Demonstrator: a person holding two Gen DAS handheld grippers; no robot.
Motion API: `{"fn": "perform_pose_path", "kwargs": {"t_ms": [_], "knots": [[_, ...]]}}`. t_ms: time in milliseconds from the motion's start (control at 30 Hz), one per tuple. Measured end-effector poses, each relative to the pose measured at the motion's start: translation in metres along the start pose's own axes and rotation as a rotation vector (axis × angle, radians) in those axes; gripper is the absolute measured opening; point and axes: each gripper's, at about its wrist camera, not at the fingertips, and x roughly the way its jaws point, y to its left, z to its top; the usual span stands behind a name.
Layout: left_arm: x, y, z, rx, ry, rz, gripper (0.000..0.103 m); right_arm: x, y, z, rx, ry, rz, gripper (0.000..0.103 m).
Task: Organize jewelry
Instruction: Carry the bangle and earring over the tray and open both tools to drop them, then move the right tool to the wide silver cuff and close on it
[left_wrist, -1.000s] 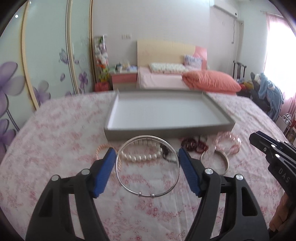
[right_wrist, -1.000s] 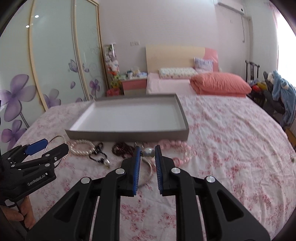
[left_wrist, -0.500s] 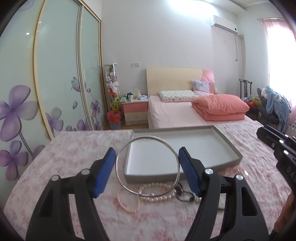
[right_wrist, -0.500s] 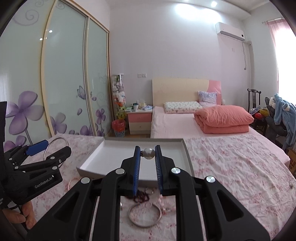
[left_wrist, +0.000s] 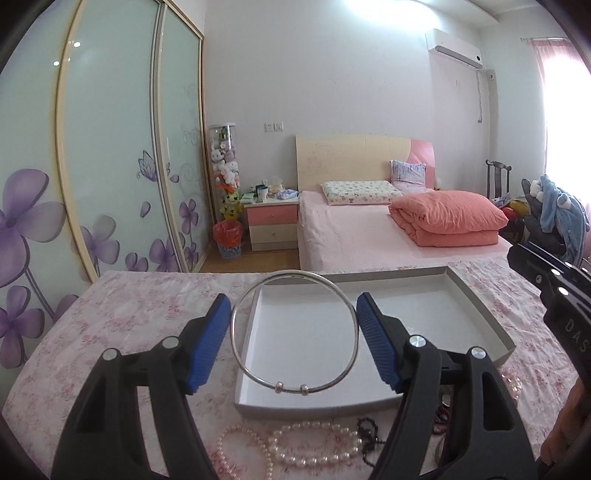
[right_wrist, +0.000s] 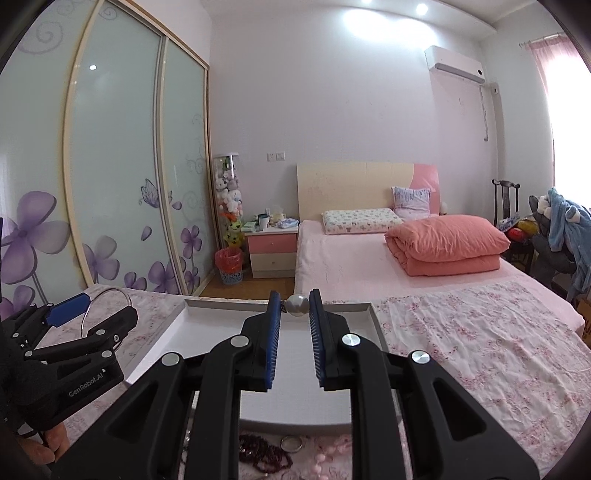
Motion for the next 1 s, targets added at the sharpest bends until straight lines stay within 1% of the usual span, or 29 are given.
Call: {"fn": "perform_pose_path", "kwargs": {"t_ms": [233, 367, 533, 600, 633, 667, 700, 733, 767, 900, 1000], "knots": [[0.055, -0.01, 0.0, 0.004, 0.076, -0.019, 0.069, 0.049, -0.003, -0.003, 0.037, 0.103, 0.004, 0.017], [0.086, -0.014, -0.005, 0.016, 0.138, -0.029, 0.069, 0.073, -0.003, -0.01, 0.052, 0.19, 0.013, 0.017], [0.106, -0.012, -0.012, 0.009, 0.19, -0.048, 0.069, 0.091, -0.005, -0.018, 0.071, 0.265, 0.024, 0.017], [0.113, -0.013, -0.014, 0.012, 0.21, -0.056, 0.069, 0.095, -0.007, -0.02, 0.084, 0.287, 0.028, 0.02], [0.115, -0.013, -0.014, 0.012, 0.217, -0.061, 0.069, 0.095, -0.009, -0.019, 0.094, 0.292, 0.03, 0.022], [0.116, -0.013, -0.015, 0.011, 0.218, -0.064, 0.07, 0.095, -0.011, -0.019, 0.101, 0.291, 0.031, 0.03], [0.116, -0.012, -0.014, 0.01, 0.216, -0.064, 0.071, 0.094, -0.013, -0.018, 0.109, 0.287, 0.03, 0.034], [0.117, -0.012, -0.014, 0.01, 0.212, -0.063, 0.074, 0.092, -0.014, -0.018, 0.113, 0.282, 0.027, 0.034], [0.116, -0.012, -0.012, 0.009, 0.209, -0.062, 0.075, 0.09, -0.016, -0.017, 0.117, 0.277, 0.023, 0.035], [0.114, -0.004, -0.006, -0.016, 0.197, -0.051, 0.075, 0.085, -0.02, -0.013, 0.129, 0.263, 0.011, 0.035], [0.108, 0.008, -0.001, -0.053, 0.186, -0.036, 0.075, 0.079, -0.023, -0.011, 0.128, 0.253, 0.0, 0.035]]}}
